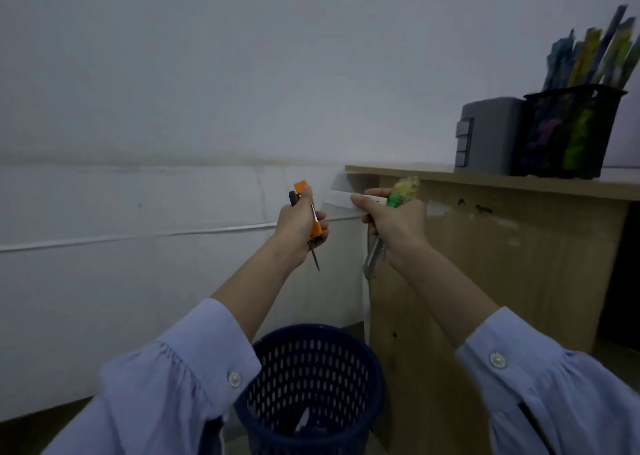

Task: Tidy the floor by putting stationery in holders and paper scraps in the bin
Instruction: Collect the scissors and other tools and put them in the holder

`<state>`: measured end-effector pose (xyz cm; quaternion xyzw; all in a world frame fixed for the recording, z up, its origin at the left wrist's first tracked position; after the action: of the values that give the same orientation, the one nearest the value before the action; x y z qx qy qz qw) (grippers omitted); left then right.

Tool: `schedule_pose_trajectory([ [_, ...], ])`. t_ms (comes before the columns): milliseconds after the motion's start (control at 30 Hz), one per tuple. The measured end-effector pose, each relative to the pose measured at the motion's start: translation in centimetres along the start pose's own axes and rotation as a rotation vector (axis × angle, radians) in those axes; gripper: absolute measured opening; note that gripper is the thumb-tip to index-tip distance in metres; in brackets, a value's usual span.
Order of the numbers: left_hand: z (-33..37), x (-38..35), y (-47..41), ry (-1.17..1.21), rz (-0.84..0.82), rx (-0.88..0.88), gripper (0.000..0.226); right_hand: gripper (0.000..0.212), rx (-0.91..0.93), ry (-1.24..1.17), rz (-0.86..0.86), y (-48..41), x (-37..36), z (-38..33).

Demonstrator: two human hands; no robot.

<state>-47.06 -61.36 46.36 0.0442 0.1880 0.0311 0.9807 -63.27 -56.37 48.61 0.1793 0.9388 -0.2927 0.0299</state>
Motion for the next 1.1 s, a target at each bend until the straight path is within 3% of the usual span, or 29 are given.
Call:
schedule_pose_trajectory([
  [167, 4.4, -3.5, -2.0, 0.009, -0.072, -0.084, 0.04, 0.021, 0.066, 0.003, 0.067, -3.2, -1.0, -3.7],
  [433, 10.5, -7.9, -0.5, 0.068, -0.05, -0.088, 0.048, 0.031, 0.2, 0.163, 0.108, -7.6, 0.7, -13.3],
  [767, 13.8, -13.0, 1.9, -0.231, -0.123, -0.179, 0.055, 0.03, 0.345, 0.478, 0.063, -10.5, 4.8, -21.8],
  [1000, 16.4, -18.1, 4.1, -0.291, -0.238, -0.262, 0.045, 0.043, 0.373, 0.724, 0.01, -13.1, 7.5, -28.6],
  [1100, 17.4, -20.6, 3.8, -0.317, -0.308, -0.312, 0.049, 0.036, 0.355, 0.807, -0.015, -14.9, 8.2, -30.3],
])
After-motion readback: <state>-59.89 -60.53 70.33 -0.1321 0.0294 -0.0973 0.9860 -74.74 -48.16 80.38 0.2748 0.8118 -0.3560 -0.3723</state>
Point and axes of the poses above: each hand's wrist, its own y-axis away from the middle knuckle, its own x-axis out of the back of the hand, z = x × y, the point moved 7 cm from there along -y, towards the middle knuckle, and after that the axes turned 11 degrees about x, right-handed, at the moved point
